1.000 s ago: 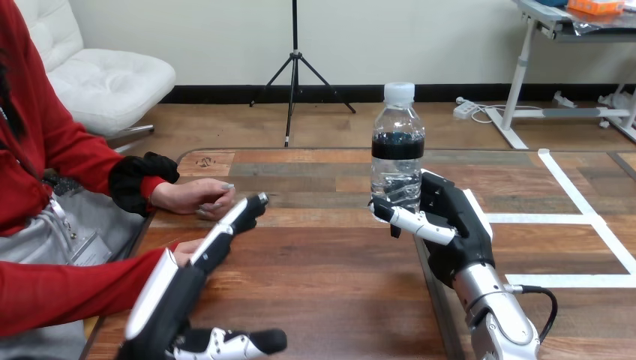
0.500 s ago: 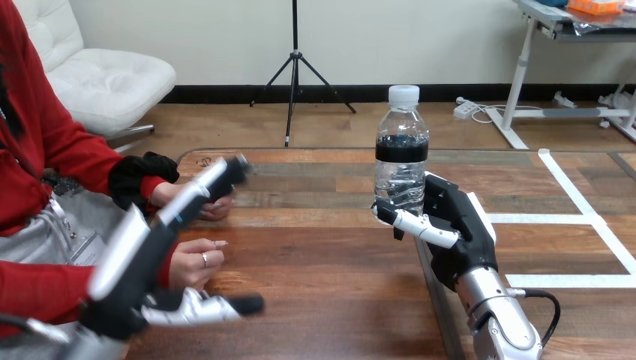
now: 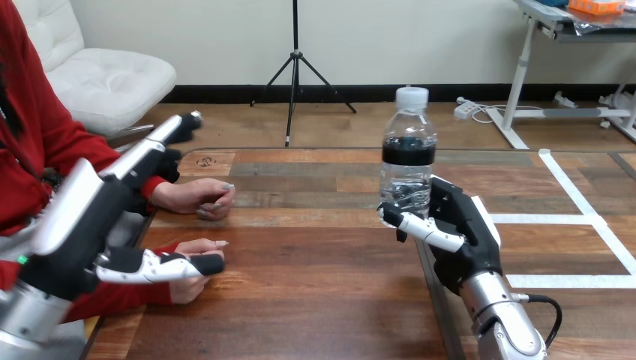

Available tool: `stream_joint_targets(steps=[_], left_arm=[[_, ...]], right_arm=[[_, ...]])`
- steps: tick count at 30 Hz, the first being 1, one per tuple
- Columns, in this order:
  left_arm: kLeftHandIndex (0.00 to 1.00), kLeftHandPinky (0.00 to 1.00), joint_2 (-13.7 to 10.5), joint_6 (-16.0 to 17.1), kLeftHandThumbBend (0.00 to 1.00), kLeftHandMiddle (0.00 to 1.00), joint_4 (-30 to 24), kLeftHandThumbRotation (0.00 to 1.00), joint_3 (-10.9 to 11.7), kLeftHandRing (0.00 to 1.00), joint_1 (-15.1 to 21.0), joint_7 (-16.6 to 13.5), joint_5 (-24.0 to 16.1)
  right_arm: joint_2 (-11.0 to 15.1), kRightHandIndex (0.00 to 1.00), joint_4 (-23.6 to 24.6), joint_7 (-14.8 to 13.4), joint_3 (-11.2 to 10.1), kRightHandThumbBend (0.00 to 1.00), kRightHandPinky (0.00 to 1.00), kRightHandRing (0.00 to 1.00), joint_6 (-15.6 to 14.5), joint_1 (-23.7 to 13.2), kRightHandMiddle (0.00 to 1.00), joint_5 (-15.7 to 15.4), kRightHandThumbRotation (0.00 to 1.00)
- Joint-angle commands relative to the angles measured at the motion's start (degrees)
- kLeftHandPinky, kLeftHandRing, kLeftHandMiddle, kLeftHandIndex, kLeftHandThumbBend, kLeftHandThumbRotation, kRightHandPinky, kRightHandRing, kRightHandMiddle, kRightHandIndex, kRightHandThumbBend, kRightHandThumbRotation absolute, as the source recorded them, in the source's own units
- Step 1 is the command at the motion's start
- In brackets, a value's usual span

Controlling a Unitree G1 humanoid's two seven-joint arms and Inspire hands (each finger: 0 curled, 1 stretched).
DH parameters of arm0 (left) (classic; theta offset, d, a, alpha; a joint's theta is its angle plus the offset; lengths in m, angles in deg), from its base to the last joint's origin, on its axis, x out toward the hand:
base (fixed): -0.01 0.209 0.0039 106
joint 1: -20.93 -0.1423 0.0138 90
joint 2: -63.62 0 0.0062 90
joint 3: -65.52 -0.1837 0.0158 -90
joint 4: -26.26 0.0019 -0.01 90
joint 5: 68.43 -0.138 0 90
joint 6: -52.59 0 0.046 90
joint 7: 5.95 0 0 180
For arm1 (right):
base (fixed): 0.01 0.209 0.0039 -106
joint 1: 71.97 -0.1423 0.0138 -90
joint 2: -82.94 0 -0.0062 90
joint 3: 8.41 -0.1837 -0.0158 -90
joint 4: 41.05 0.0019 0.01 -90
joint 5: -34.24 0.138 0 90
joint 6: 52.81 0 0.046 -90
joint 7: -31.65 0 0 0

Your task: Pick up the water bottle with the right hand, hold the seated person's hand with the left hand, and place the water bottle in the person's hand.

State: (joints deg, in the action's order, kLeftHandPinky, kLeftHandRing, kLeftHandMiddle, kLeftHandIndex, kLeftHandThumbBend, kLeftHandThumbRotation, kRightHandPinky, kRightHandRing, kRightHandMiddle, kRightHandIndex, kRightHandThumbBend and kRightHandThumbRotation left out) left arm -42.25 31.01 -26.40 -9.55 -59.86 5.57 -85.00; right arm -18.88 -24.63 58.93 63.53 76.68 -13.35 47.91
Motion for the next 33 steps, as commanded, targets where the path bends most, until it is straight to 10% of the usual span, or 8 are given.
stream_joint_targets(steps=[1,16,33], left_arm=[[0.94,0.75,-3.70,-0.25,1.00,0.91,-1.25,0.46,-0.50,0.85,3.10,-2.21,-3.85],[0.94,0.85,-12.30,-0.94,1.00,0.92,5.50,0.39,-4.09,0.91,8.30,-10.24,-16.54],[0.95,0.93,-18.64,-2.75,1.00,0.93,14.26,0.33,-13.50,0.93,14.81,-17.74,-25.79]], right_arm=[[0.83,0.40,4.23,0.65,-1.03,0.90,0.15,0.20,1.05,-2.04,0.33,1.38,0.00],[1.71,0.41,5.36,1.36,-1.27,0.91,0.16,0.20,2.42,-0.91,0.32,1.12,0.00],[1.39,0.41,7.65,4.96,-2.03,0.89,0.15,0.19,3.75,0.85,0.32,3.35,0.00]])
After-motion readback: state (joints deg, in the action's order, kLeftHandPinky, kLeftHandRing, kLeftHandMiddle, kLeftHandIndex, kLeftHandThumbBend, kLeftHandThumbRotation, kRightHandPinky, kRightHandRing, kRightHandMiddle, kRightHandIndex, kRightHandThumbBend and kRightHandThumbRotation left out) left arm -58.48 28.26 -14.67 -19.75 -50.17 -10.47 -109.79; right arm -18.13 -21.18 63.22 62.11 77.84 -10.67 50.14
